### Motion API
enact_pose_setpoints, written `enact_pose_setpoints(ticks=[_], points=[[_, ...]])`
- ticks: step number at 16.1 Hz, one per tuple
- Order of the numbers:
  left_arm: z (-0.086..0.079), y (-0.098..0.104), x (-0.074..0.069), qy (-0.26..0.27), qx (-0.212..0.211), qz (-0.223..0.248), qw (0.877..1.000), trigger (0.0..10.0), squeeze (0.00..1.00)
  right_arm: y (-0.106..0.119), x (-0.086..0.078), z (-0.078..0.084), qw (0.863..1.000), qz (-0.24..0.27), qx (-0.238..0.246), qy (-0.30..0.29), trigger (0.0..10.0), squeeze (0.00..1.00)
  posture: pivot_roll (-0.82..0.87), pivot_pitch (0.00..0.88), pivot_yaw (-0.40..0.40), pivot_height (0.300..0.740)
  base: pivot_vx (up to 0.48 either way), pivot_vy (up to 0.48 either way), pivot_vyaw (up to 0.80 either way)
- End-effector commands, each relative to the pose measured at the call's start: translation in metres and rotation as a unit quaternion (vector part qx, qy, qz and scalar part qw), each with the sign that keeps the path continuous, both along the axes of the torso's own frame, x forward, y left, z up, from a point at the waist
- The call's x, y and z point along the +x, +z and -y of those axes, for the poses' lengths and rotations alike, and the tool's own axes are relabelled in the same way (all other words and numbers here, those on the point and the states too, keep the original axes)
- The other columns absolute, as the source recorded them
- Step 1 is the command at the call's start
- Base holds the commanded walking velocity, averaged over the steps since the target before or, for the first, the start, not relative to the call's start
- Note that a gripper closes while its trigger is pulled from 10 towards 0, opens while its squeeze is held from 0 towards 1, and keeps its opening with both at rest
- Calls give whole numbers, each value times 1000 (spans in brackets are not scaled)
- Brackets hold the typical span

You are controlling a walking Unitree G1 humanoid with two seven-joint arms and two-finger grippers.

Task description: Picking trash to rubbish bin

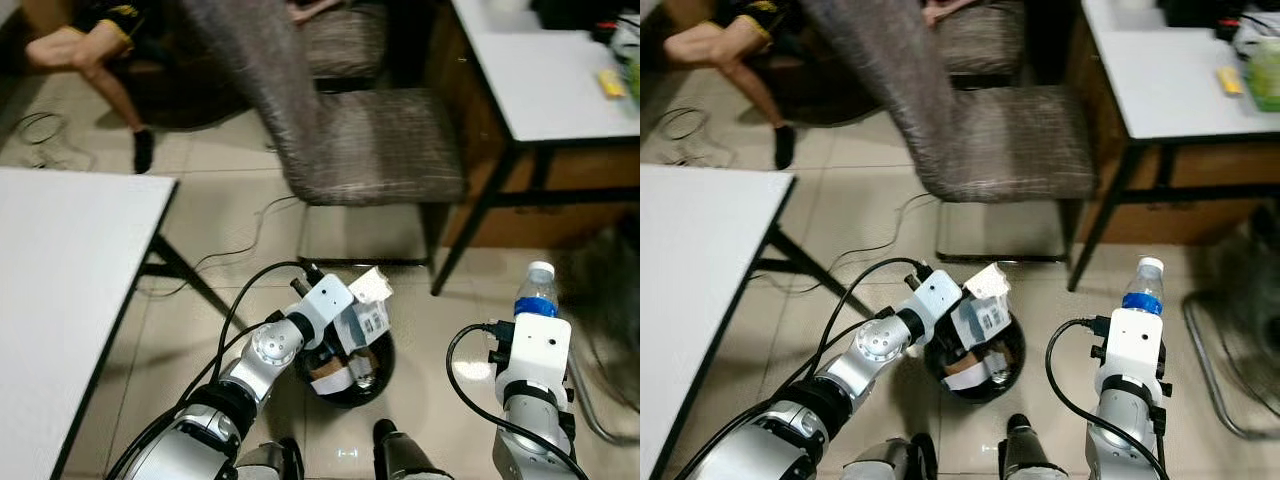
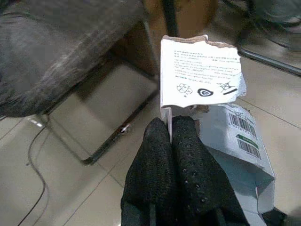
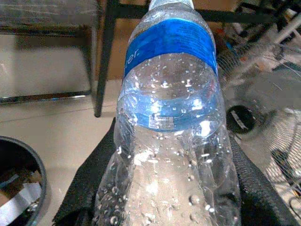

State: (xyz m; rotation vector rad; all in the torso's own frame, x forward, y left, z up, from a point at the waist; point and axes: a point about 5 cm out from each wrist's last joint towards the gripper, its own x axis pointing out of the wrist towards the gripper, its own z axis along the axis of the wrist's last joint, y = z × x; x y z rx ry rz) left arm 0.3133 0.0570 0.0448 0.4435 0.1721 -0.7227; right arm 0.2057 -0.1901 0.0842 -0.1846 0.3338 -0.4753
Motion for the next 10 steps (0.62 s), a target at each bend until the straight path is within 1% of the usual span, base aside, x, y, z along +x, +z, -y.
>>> enact_pose_setpoints(ticks=[1, 2, 4, 6, 8, 9, 10], points=[[-2, -7, -4, -5, 11, -8, 1000, 0, 0, -7, -5, -11, 999, -14, 35, -7, 10000, 0, 8, 262, 111, 740, 0, 0, -681], [-2, -8, -5, -8, 16, -8, 1000, 588, 0, -7, -4, -11, 999, -11, 36, -5, 10000, 0, 9, 262, 110, 740, 0, 0, -575], [-2, -14, -10, -17, 31, -12, 999, 1843, 0, -5, -2, -14, 999, -2, 35, 6, 10000, 0, 5, 268, 111, 740, 0, 0, 0], [-3, -18, -14, -25, 39, -15, 999, 1647, 0, -3, -2, -17, 999, 2, 36, 9, 10000, 0, -9, 281, 114, 740, 0, 0, 0], [-2, -24, -19, -36, 48, -23, 998, 2902, 0, 1, -3, -22, 999, 11, 41, 17, 10000, 0, -25, 299, 116, 740, 0, 0, 0], [0, -27, -22, -44, 51, -27, 997, 3020, 0, 4, -3, -25, 999, 17, 44, 22, 10000, 0, -32, 307, 117, 740, 0, 0, 0], [3, -29, -24, -49, 55, -31, 997, 3373, 0, 8, -4, -27, 998, 21, 46, 24, 10000, 0, -47, 319, 118, 740, 0, 0, 0]])
